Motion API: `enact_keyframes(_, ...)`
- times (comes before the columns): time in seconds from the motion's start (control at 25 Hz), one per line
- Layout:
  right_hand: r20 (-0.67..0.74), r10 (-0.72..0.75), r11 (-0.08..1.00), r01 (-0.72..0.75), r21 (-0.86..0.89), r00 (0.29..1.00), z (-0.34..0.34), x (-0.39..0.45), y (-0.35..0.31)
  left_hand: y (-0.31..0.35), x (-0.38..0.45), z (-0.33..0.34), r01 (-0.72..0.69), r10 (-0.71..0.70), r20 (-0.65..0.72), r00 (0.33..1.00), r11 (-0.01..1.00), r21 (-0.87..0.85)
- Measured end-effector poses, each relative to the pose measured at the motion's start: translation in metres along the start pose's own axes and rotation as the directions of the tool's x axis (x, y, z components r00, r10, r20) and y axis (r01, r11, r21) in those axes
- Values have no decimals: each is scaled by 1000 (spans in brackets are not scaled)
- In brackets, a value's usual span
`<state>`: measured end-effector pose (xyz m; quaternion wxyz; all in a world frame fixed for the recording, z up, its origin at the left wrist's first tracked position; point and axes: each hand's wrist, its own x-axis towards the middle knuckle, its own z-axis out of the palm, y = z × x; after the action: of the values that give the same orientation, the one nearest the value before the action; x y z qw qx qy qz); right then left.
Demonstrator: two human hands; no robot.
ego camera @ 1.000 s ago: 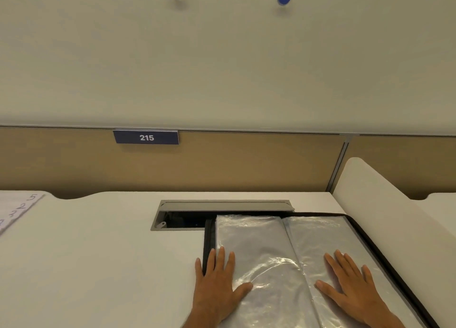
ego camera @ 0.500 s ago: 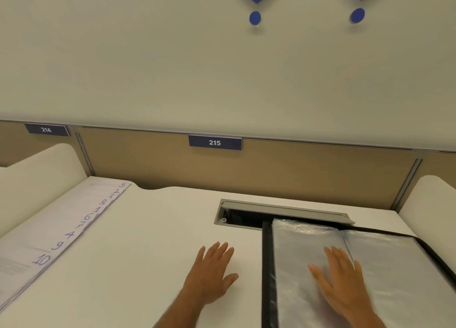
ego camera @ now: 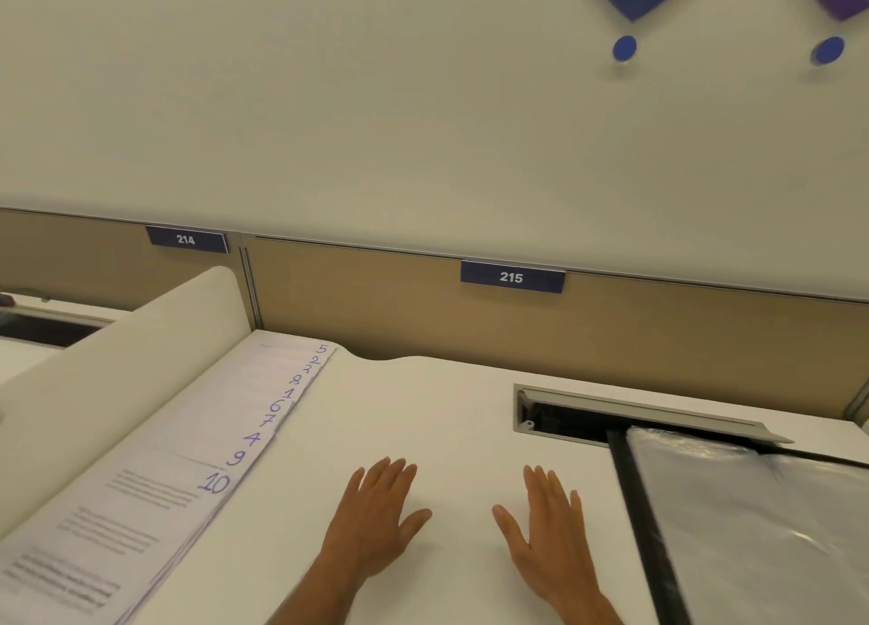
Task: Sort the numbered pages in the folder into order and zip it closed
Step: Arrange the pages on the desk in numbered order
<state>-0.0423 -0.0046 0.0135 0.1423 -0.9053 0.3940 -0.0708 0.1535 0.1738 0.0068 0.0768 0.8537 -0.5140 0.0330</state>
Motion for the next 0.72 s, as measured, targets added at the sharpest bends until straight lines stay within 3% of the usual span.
enact_keyframes(0.2, 37, -31, 999, 32, -33, 999, 35, -17, -100, -76, -32, -8, 50, -50, 47, 998, 999, 1)
enact_keyframes(0.44, 95, -109, 994, 108, 12, 989, 60, -33, -165, -130, -55, -21, 109, -99, 136, 986, 992, -66)
enact_keyframes(0.48, 126, -90, 996, 89, 11, 988, 62, -35, -173, -136, -59, -20, 115, -108, 116, 987, 992, -56)
enact_keyframes(0.56, 34, -157, 987, 158, -2, 987, 66, -33, -183, -143, -66, -22, 138, -135, 74, 988, 989, -47)
enact_keyframes(0.72, 85, -202, 975, 192, 113, 976, 66, -23, -202, -162, -74, -34, 179, -179, 6, 984, 983, -34)
